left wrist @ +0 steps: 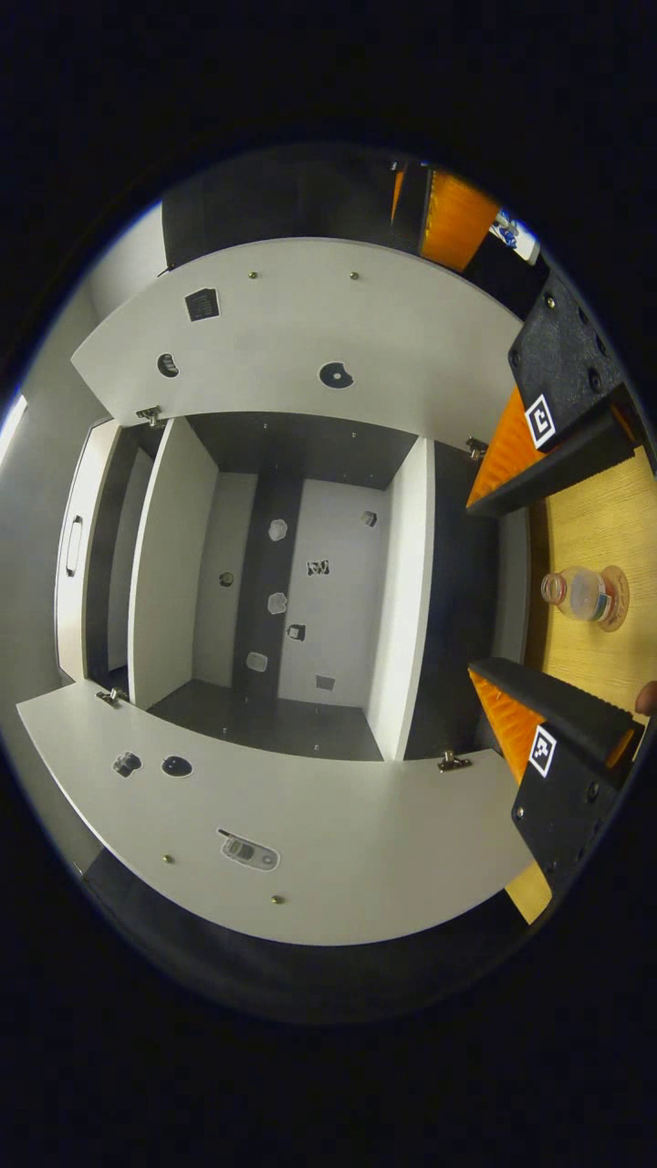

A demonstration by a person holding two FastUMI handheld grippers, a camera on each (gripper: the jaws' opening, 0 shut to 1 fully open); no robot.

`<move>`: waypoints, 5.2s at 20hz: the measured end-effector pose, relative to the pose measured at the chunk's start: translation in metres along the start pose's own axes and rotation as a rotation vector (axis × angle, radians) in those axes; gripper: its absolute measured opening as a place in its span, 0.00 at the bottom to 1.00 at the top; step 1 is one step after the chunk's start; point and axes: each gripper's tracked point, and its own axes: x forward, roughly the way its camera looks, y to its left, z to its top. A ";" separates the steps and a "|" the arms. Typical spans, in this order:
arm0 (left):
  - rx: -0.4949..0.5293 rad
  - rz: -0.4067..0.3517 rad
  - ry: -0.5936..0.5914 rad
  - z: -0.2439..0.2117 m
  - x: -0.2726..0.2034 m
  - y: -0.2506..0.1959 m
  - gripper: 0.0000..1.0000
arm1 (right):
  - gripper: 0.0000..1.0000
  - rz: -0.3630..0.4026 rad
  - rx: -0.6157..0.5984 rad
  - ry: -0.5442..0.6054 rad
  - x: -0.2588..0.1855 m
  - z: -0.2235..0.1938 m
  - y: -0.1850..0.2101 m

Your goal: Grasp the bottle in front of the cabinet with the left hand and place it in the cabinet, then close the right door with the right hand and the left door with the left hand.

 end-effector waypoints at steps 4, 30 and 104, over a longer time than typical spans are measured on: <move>-0.005 -0.014 0.080 -0.052 0.027 -0.004 0.95 | 0.98 -0.024 -0.002 0.002 -0.019 -0.001 -0.003; 0.065 0.045 0.481 -0.264 0.085 0.012 0.80 | 0.98 -0.152 0.055 0.103 -0.036 -0.036 -0.063; 0.096 -0.116 0.233 0.098 0.255 -0.027 0.94 | 0.98 -0.321 0.067 0.112 -0.032 -0.051 -0.135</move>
